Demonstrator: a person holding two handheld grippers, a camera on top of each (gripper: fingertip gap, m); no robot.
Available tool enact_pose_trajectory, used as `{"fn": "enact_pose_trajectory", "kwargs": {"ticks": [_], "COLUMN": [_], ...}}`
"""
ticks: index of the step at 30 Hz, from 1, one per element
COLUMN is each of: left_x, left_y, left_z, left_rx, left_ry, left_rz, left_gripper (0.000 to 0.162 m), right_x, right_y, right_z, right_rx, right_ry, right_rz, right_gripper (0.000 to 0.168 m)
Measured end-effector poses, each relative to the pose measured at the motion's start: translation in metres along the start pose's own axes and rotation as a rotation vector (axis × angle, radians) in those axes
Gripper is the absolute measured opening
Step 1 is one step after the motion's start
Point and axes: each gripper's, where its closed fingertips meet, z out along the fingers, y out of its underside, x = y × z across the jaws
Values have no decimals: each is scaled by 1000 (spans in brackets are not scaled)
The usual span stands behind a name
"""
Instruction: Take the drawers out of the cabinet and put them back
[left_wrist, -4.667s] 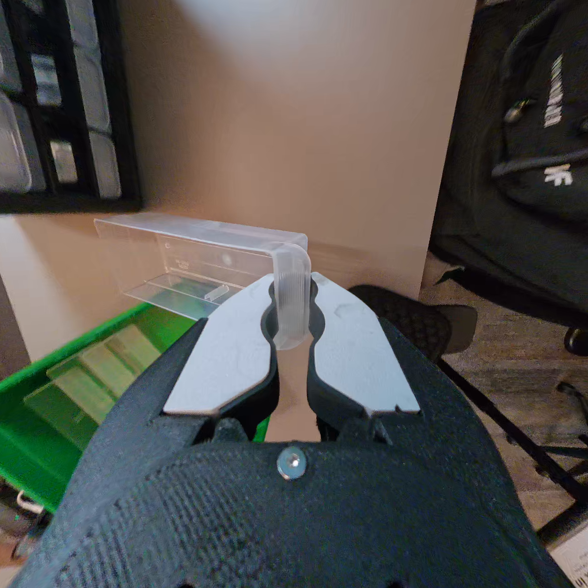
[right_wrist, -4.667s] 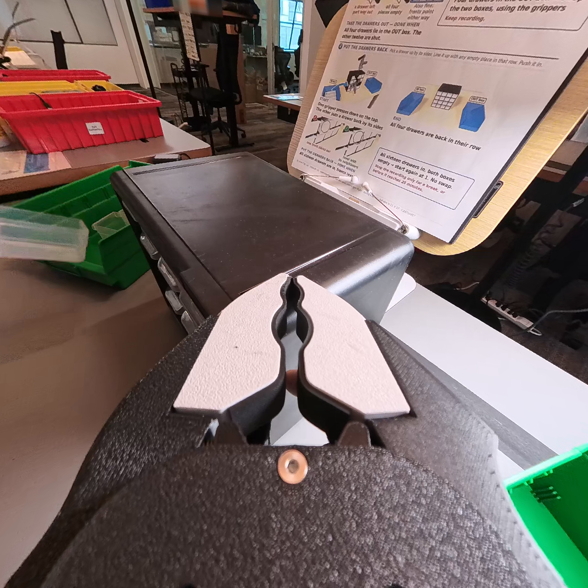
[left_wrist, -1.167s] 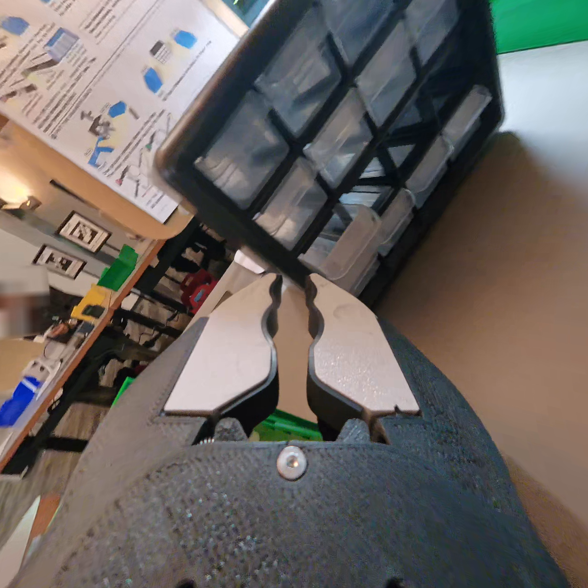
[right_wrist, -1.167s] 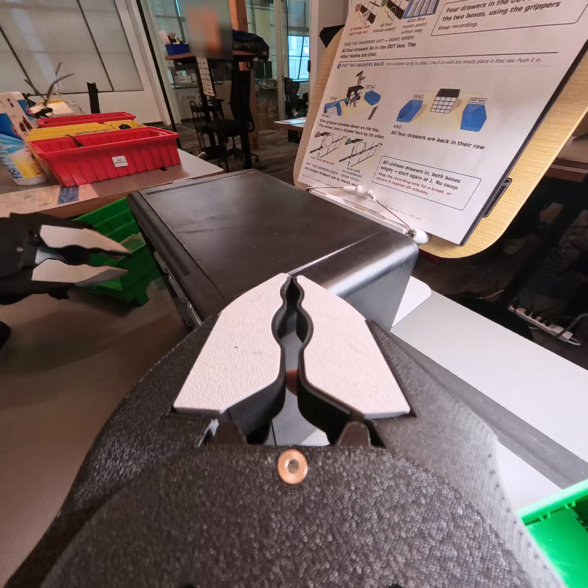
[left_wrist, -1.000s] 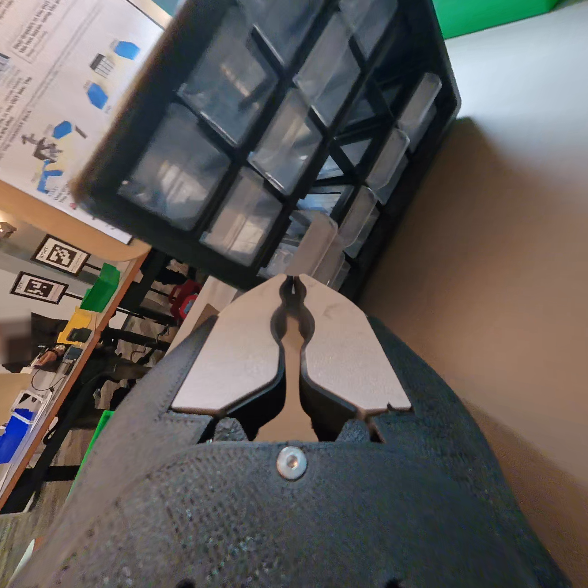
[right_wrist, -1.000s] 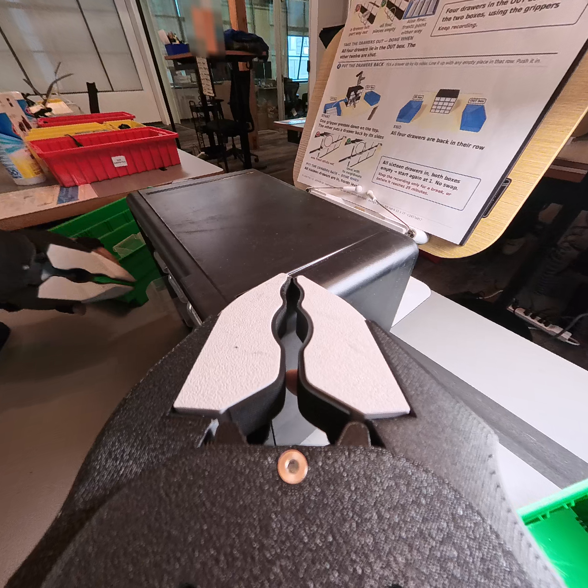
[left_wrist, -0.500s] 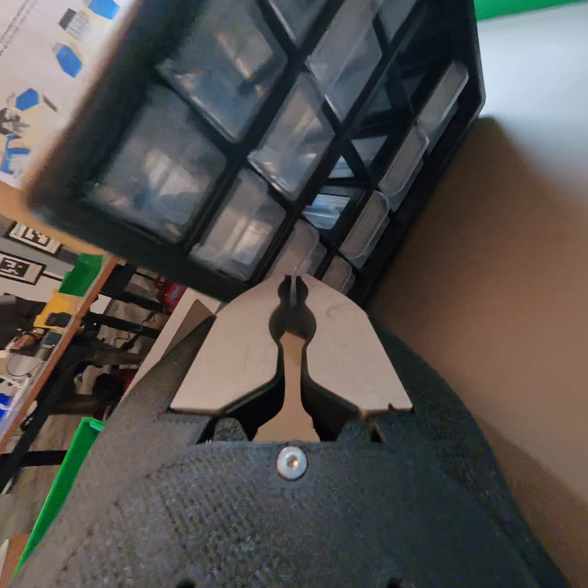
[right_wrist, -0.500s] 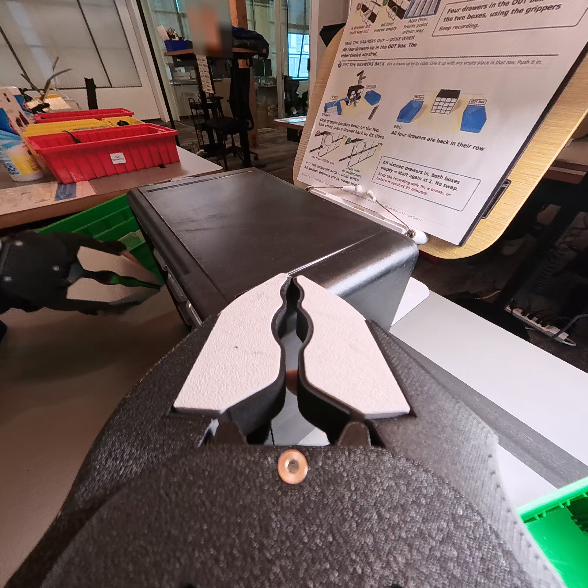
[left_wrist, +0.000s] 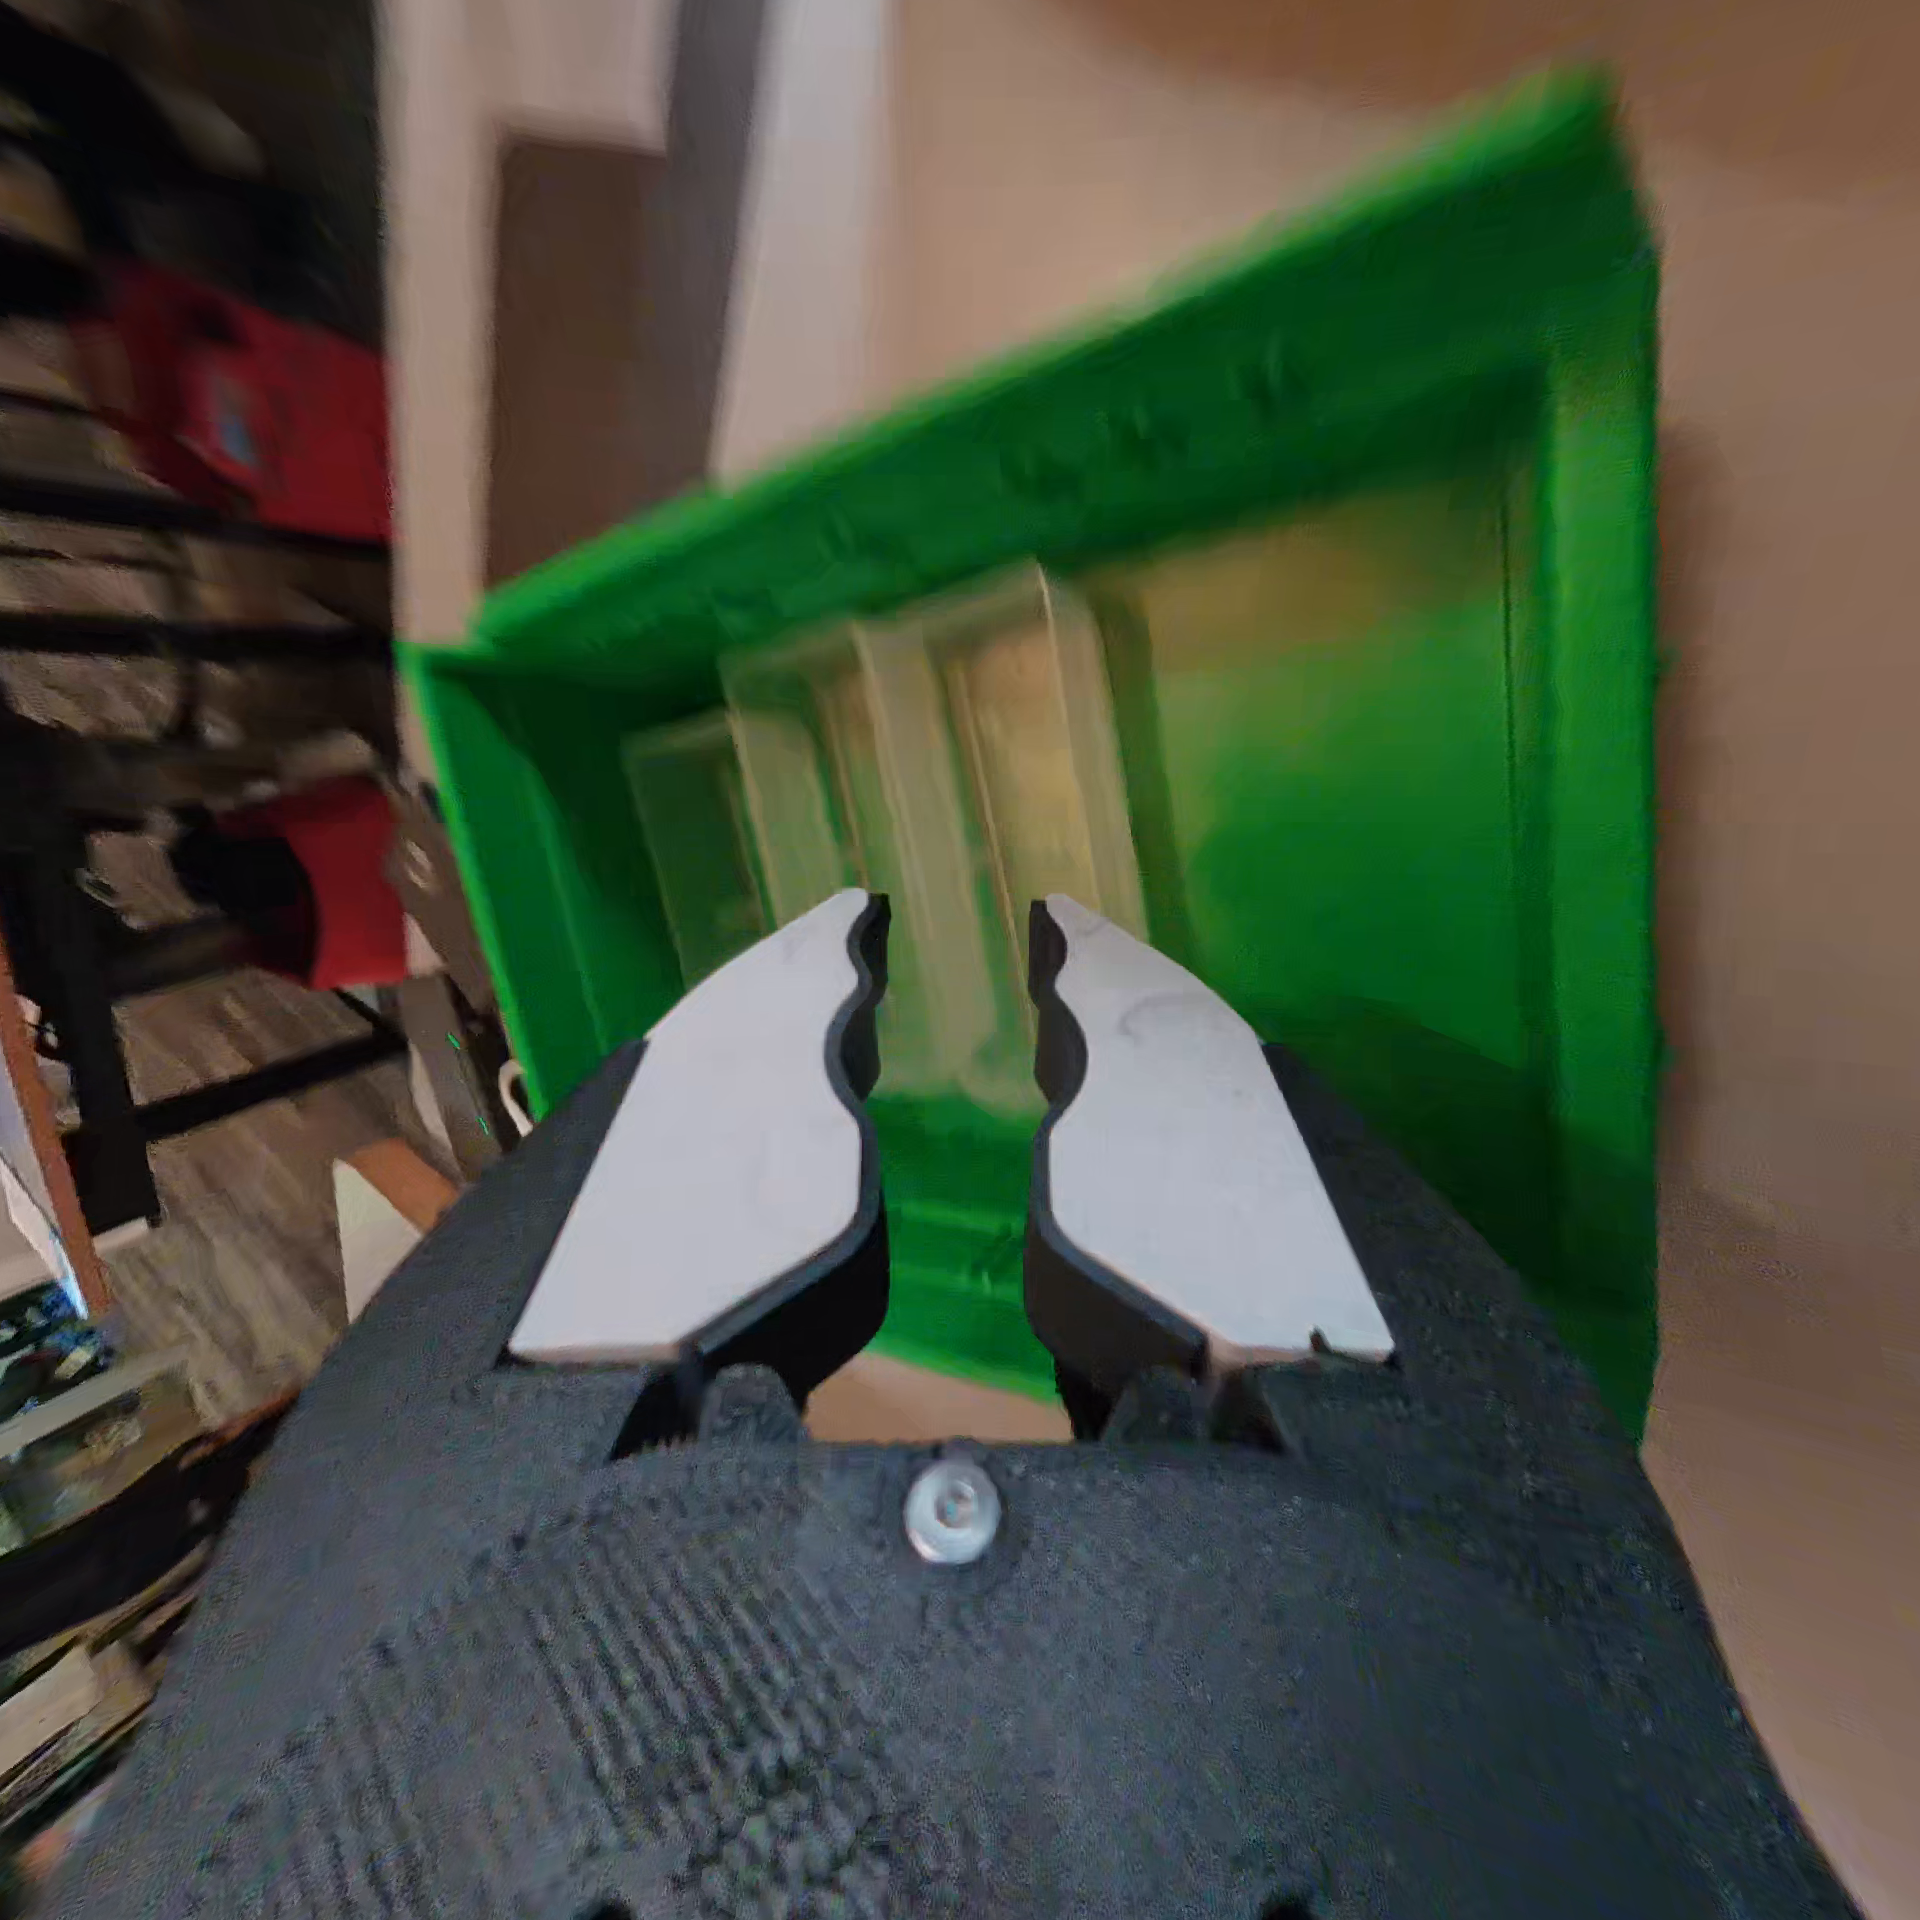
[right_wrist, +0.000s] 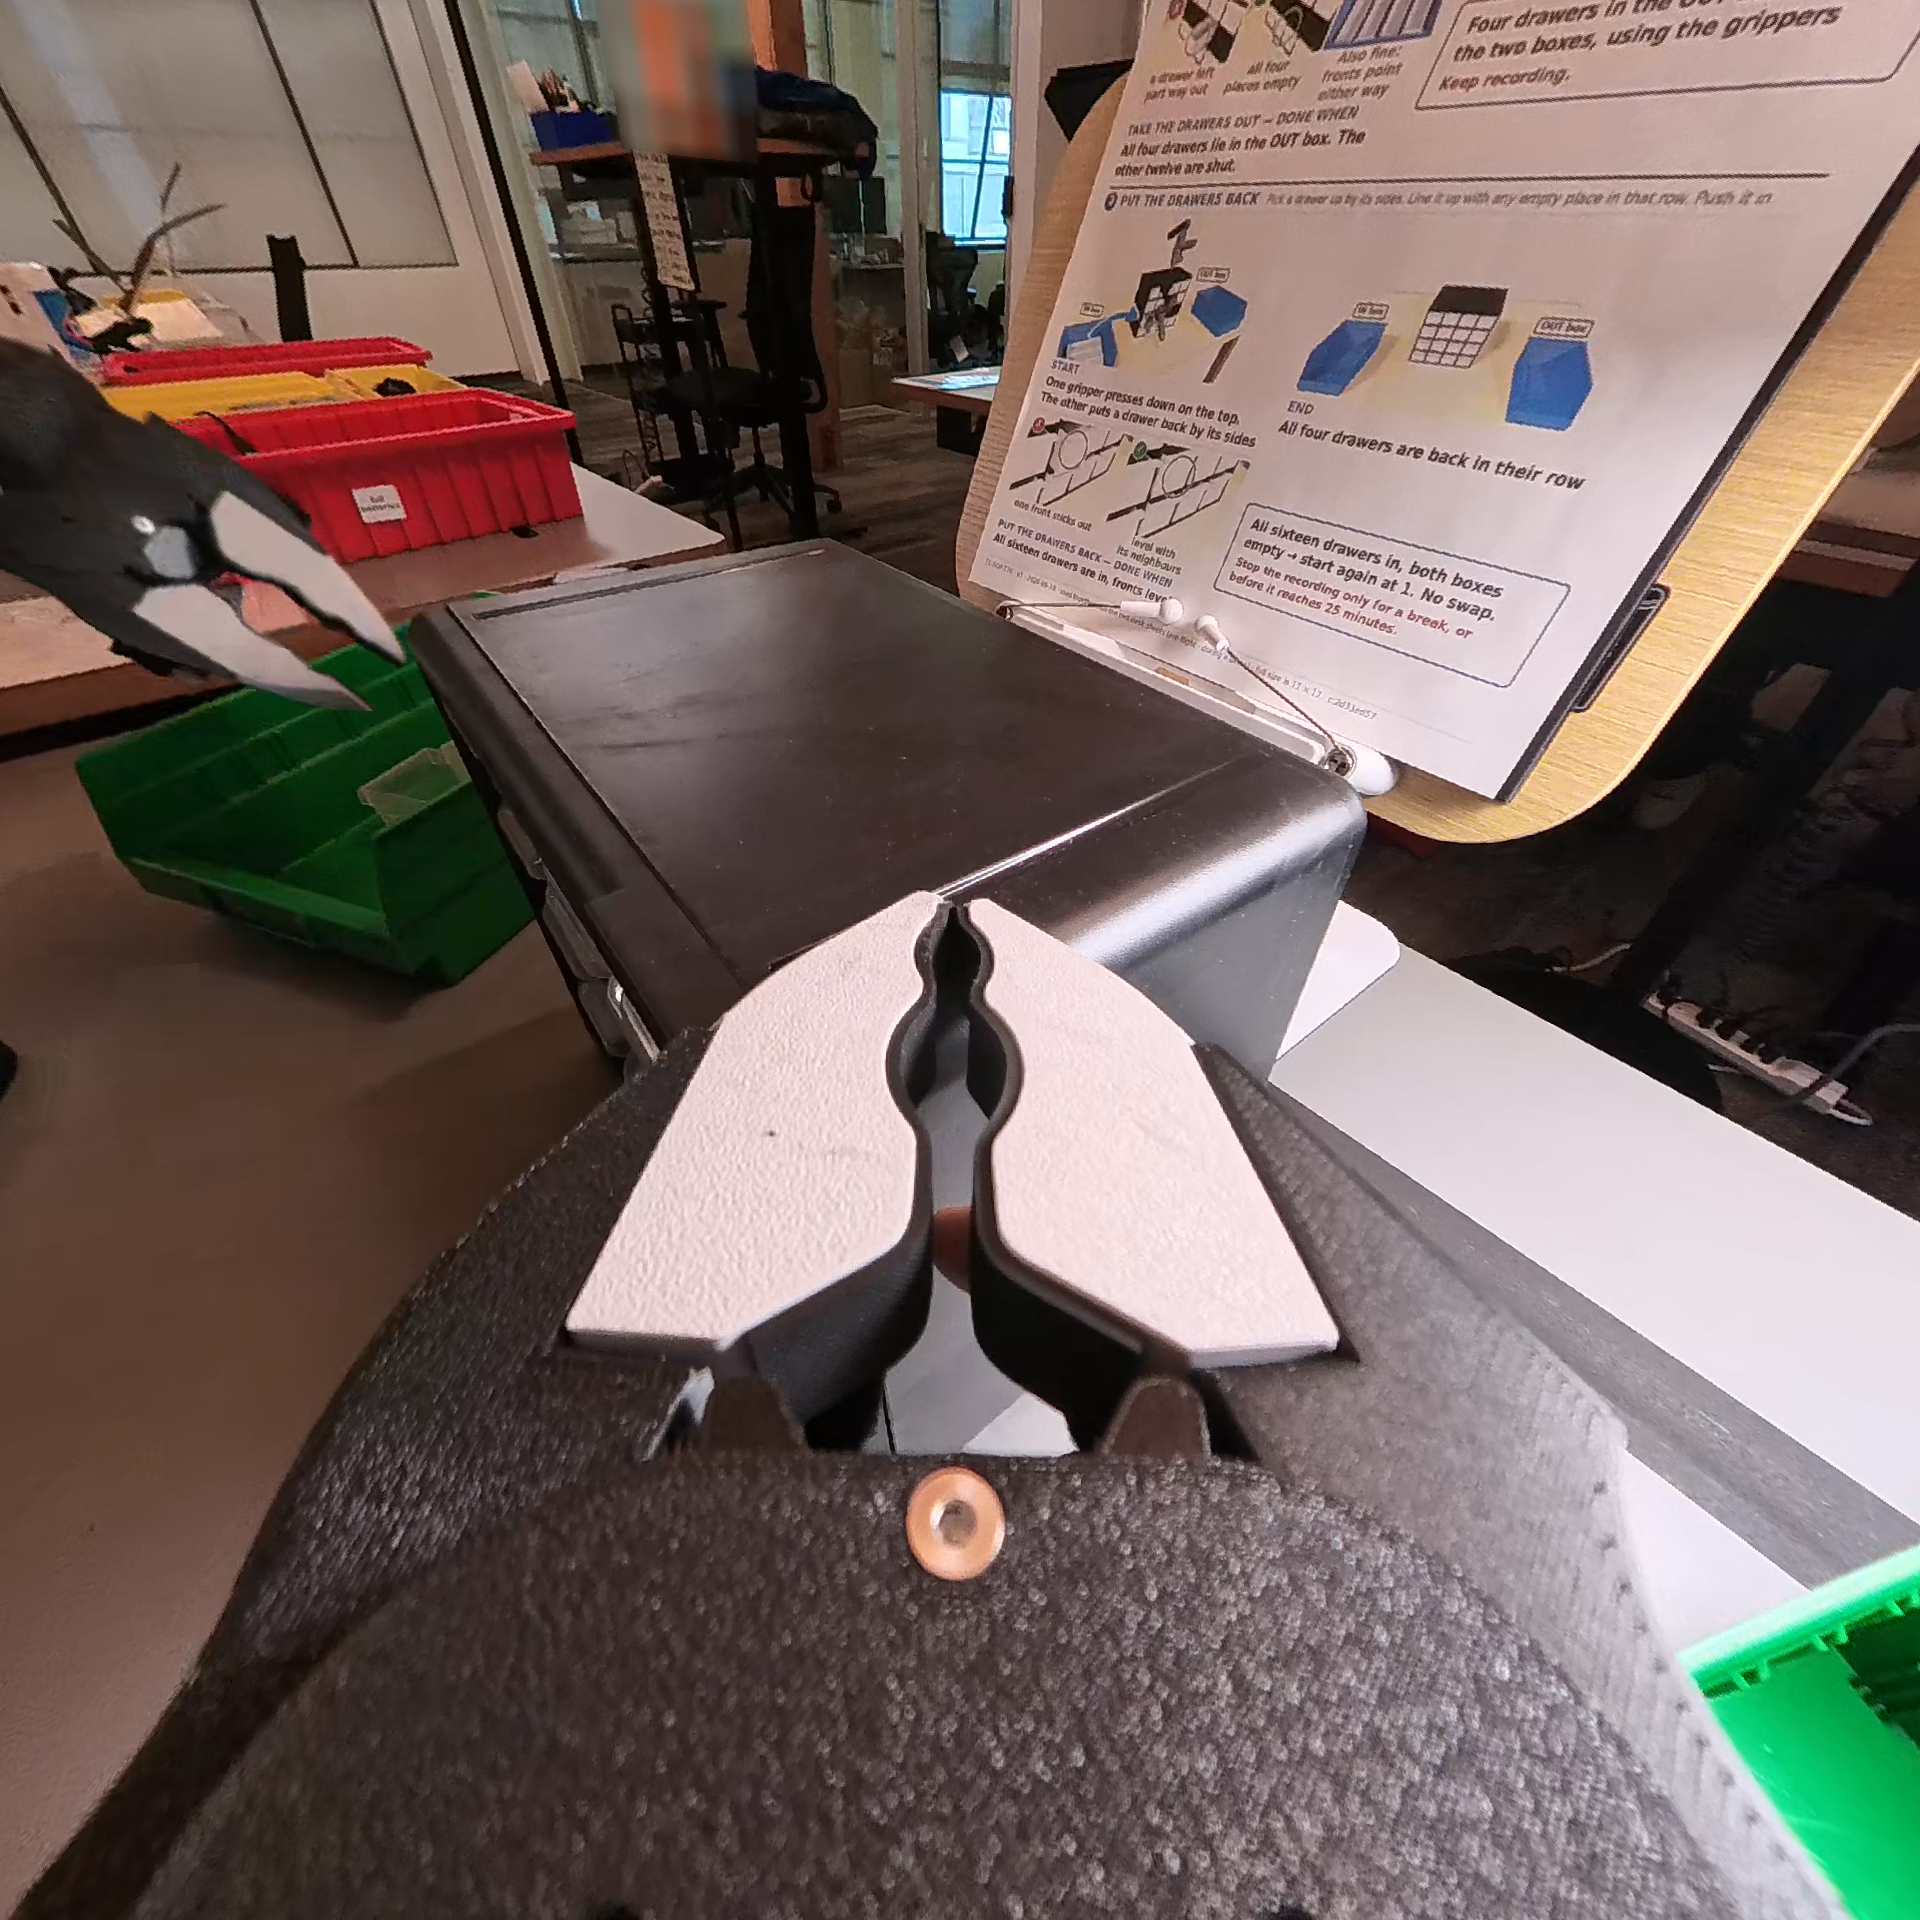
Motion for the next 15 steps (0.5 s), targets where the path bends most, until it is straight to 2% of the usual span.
{"fn": "enact_pose_trajectory", "kwargs": {"ticks": [1,6,10,15], "left_x": [5,27,32,33], "left_y": [18,78,98,111], "left_z": [5,22,35,50], "left_rx": [-80,-383,-525,-629], "left_ry": [41,171,219,257], "left_rz": [31,224,367,505], "left_gripper": [27,33,35,35], "right_x": [0,0,0,0], "right_y": [0,0,0,0], "right_z": [0,0,0,0], "right_rx": [-1,0,-1,-1], "right_ry": [0,0,1,6], "right_rz": [0,6,4,5], "right_gripper": [0,0,0,0]}}
